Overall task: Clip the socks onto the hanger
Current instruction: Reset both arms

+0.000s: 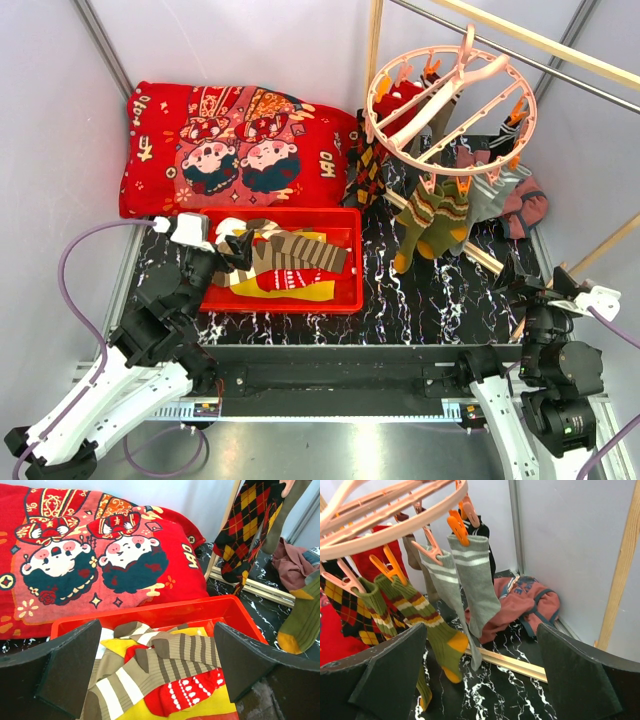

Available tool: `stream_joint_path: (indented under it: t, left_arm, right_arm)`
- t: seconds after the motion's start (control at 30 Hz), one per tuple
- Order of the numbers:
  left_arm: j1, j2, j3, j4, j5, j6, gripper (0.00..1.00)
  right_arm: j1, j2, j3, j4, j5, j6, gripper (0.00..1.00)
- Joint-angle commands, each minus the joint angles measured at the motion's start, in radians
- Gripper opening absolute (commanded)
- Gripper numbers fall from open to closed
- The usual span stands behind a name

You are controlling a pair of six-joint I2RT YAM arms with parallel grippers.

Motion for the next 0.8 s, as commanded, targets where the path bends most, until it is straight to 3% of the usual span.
stream_joint_path:
  t: [0.0, 0.77]
  left_arm:
    - [0.001, -0.001, -0.003, 0.065, -0.031, 0.035, 0.99]
    - [0.006, 0.005, -0.009, 0.062, -0.018, 0.035, 0.99]
  right_arm:
    - [0.001, -0.003, -0.004, -0.010, 0.038, -0.011, 1.00]
    - [0.001, -0.001, -0.024, -0.037, 0.050, 0.009, 1.00]
